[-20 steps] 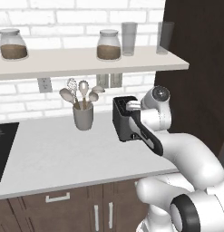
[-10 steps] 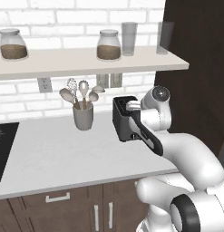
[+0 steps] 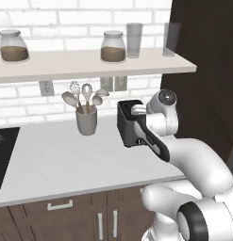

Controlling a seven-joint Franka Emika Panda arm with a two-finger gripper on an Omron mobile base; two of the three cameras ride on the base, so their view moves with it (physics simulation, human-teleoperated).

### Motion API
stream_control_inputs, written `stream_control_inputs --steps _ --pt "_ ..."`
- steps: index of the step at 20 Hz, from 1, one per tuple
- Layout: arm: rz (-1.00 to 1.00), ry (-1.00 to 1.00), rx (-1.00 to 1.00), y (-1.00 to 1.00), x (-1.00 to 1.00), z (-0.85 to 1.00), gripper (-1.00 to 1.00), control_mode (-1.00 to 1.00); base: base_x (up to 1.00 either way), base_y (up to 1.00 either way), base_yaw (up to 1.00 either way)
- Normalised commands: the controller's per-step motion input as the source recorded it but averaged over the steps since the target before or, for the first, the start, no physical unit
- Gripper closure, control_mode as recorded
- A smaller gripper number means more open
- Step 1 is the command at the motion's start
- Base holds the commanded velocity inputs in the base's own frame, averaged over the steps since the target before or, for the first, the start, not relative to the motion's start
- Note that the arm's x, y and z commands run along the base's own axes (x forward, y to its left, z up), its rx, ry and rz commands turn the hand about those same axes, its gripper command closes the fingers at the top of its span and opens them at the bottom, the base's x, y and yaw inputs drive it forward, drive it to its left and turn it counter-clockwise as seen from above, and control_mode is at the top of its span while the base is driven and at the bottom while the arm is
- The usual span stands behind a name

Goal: Start the toaster. Once the lever pops up, take the bread to the plate on the dining counter.

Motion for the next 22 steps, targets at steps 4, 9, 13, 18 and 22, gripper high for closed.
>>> stream_control_inputs --steps 4,9,13,18,22 --pt "0.0 0.0 0.0 0.0 0.0 0.0 -1.0 -1.0 0.0 0.0 0.0" --pt "0.0 0.0 0.0 0.0 0.0 0.0 -1.0 -1.0 0.0 0.0 0.0" --pt "0.0 0.0 0.0 0.0 0.0 0.0 -1.0 -1.0 0.0 0.0 0.0" --pt "0.0 0.0 0.0 0.0 0.0 0.0 -1.0 -1.0 0.0 0.0 0.0" --pt "0.0 0.0 0.0 0.0 0.0 0.0 -1.0 -1.0 0.0 0.0 0.0"
